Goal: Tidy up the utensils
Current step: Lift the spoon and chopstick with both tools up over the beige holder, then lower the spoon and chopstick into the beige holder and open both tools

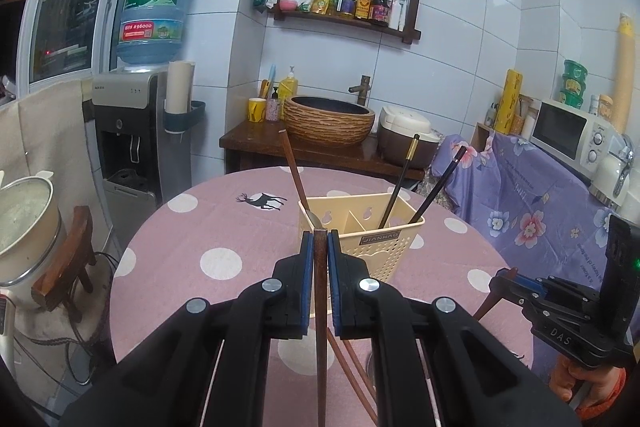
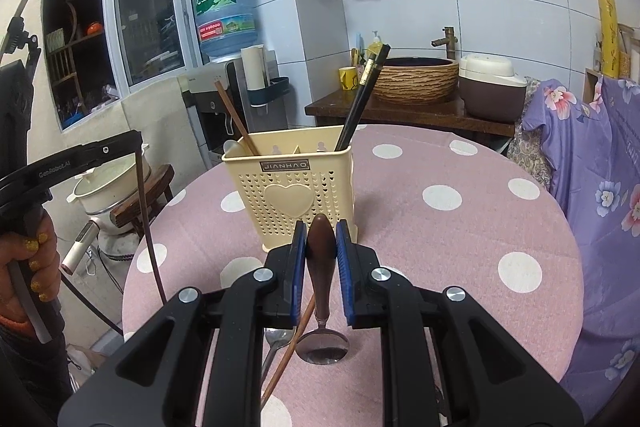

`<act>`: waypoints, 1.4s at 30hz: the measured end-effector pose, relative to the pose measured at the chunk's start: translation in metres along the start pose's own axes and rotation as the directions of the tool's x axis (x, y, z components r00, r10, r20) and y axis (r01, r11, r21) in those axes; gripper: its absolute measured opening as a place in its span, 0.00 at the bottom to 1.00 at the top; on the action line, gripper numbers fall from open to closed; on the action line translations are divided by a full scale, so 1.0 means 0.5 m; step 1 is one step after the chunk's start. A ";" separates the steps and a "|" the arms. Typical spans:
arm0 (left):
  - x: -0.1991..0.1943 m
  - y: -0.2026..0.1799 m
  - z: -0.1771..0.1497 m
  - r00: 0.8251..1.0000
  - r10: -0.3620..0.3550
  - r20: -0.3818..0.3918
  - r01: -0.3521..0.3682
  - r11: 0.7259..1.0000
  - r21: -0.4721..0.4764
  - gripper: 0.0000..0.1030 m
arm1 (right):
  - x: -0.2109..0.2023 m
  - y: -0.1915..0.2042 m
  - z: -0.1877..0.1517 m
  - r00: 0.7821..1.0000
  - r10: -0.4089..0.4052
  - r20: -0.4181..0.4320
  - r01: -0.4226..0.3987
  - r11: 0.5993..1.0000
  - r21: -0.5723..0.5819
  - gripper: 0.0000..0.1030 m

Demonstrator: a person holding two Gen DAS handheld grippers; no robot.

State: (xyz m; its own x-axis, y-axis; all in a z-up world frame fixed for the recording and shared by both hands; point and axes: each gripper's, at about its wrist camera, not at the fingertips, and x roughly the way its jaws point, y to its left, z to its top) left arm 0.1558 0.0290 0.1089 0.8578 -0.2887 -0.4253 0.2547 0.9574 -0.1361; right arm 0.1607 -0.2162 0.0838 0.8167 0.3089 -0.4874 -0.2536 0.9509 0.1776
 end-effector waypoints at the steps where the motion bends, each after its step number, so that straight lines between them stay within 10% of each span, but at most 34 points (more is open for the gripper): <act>1: -0.001 -0.001 0.002 1.000 -0.001 0.002 0.001 1.000 0.002 0.08 | 0.000 0.000 0.003 1.000 0.004 -0.001 -0.004 1.000 -0.001 0.15; 21: -0.035 -0.039 0.147 0.990 -0.117 0.076 0.111 0.990 0.084 0.08 | -0.022 0.035 0.178 0.991 0.129 0.044 -0.127 0.991 -0.046 0.15; 33: -0.020 -0.093 0.327 0.979 -0.099 0.176 0.084 0.992 0.091 0.08 | 0.023 0.063 0.365 0.988 0.036 0.147 -0.029 0.998 -0.050 0.15; 42: 0.076 -0.080 0.290 0.994 -0.038 0.098 0.031 0.997 0.068 0.08 | 0.134 0.038 0.342 0.993 -0.030 0.116 0.031 1.000 -0.003 0.15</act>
State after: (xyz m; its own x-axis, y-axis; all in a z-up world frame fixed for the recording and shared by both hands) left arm 0.2431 -0.0190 0.2279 0.8872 -0.3224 -0.3300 0.3109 0.9463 -0.0884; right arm 0.2994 -0.1810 0.2006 0.8788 0.2756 -0.3896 -0.2301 0.9599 0.1602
